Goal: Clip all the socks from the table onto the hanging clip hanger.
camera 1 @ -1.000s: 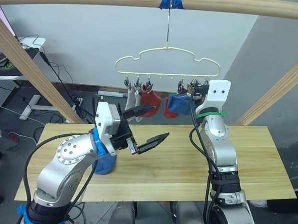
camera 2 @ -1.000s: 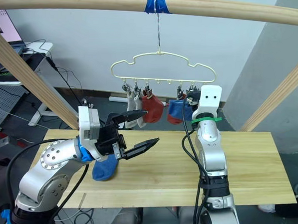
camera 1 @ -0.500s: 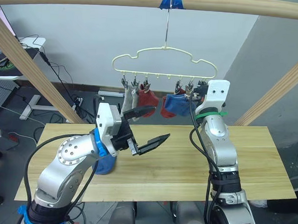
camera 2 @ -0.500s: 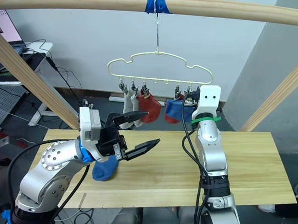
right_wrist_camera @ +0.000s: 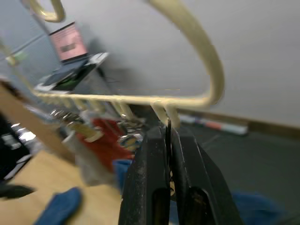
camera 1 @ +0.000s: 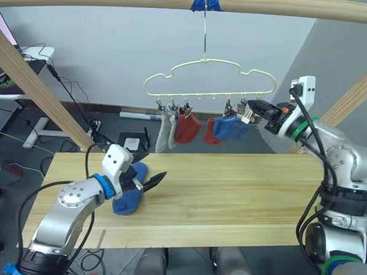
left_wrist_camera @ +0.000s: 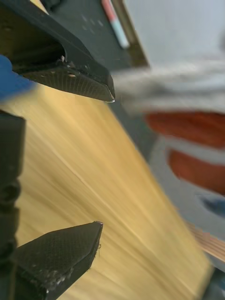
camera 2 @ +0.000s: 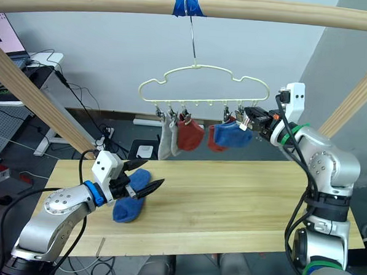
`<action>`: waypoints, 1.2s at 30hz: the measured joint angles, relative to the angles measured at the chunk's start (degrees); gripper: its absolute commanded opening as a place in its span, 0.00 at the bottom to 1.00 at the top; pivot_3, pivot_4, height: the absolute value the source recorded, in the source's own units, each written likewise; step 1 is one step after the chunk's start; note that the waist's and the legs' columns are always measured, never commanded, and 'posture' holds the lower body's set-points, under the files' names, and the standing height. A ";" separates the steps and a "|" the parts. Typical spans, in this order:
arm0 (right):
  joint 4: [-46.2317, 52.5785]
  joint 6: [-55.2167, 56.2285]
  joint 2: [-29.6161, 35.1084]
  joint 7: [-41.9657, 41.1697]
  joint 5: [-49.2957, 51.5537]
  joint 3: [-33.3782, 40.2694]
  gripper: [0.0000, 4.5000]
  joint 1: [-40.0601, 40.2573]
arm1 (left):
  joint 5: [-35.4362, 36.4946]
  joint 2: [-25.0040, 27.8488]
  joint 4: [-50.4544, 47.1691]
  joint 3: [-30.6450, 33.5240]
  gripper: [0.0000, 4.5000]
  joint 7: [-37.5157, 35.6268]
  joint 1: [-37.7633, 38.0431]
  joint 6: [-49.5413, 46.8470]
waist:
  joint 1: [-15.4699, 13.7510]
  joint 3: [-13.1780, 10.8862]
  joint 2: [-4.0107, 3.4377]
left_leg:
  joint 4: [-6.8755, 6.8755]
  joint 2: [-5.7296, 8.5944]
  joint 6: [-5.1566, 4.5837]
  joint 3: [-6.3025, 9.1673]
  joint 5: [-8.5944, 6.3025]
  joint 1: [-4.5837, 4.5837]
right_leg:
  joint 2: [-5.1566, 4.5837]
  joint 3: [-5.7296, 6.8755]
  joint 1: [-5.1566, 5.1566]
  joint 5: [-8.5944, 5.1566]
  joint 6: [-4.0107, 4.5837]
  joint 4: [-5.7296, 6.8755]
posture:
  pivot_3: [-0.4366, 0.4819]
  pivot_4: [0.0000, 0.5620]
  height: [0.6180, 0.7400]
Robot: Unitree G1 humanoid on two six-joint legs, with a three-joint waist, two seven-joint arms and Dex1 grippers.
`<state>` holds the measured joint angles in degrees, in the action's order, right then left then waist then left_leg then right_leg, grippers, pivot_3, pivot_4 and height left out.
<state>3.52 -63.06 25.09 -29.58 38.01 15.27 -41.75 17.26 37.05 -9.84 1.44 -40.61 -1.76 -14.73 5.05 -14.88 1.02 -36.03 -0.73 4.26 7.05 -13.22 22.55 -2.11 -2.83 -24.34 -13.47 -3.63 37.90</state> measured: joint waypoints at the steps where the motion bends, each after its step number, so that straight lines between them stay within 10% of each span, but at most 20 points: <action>1: -0.25 -3.11 0.89 -1.02 1.94 -0.21 0.01 -0.08 | -1.22 0.33 2.56 0.01 1.00 -0.25 -0.13 1.26 | -0.04 -0.01 -0.01 | 0.00 0.00 0.00 -0.01 0.00 0.05 | -0.01 0.00 -0.02 0.00 0.00 -0.02 | 0.38 0.44 1.00; 24: 2.26 -16.55 -0.06 4.28 10.55 2.60 0.01 -1.98 | -13.18 -3.07 36.19 -2.94 1.00 -0.50 -11.15 6.43 | 0.21 -0.08 -0.10 | -0.02 0.00 -0.01 0.03 -0.01 0.21 | -0.03 0.08 -0.17 0.03 -0.08 0.00 | 0.34 0.41 1.00; 36: 3.09 -16.15 -0.13 4.97 10.55 2.58 0.00 -1.36 | -13.54 -4.58 36.60 -4.38 0.26 -2.63 -10.58 10.61 | 0.18 -0.05 -0.14 | -0.01 0.00 -0.01 0.04 -0.01 0.15 | -0.03 0.07 -0.10 0.03 -0.08 -0.01 | 0.34 0.39 1.00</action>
<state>6.61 -79.21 24.96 -24.62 48.55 17.85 -43.11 3.72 32.47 26.75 -2.94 -43.24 -12.34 -4.11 5.24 -14.93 0.88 -36.04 -0.73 4.25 7.09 -13.23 22.69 -2.14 -2.76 -24.44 -13.44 -3.71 37.89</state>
